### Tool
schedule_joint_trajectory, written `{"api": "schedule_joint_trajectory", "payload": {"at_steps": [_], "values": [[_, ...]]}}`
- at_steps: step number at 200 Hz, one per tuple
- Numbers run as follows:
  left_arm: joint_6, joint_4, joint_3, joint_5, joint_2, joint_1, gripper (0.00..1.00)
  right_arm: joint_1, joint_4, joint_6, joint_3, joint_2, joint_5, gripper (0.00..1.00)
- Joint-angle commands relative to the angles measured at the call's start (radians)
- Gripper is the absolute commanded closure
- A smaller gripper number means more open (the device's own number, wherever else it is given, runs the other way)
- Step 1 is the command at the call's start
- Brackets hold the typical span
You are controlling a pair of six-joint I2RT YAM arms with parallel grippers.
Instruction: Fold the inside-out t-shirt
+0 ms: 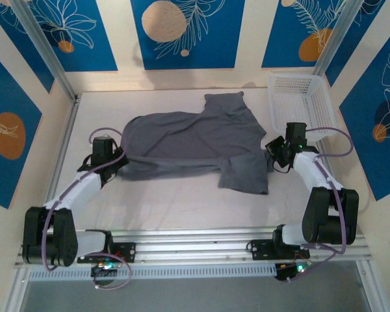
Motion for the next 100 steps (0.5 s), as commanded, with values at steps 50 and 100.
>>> {"api": "schedule_joint_trajectory", "payload": {"at_steps": [50, 100], "values": [[0.02, 0.09, 0.105, 0.02, 0.197, 0.067, 1.0, 0.044, 0.062, -0.035, 0.079, 0.125, 0.006, 0.91], [-0.003, 0.094, 0.138, 0.153, 0.218, 0.105, 0.75, 0.054, -0.056, -0.062, 0.112, 0.024, 0.051, 0.55]]}}
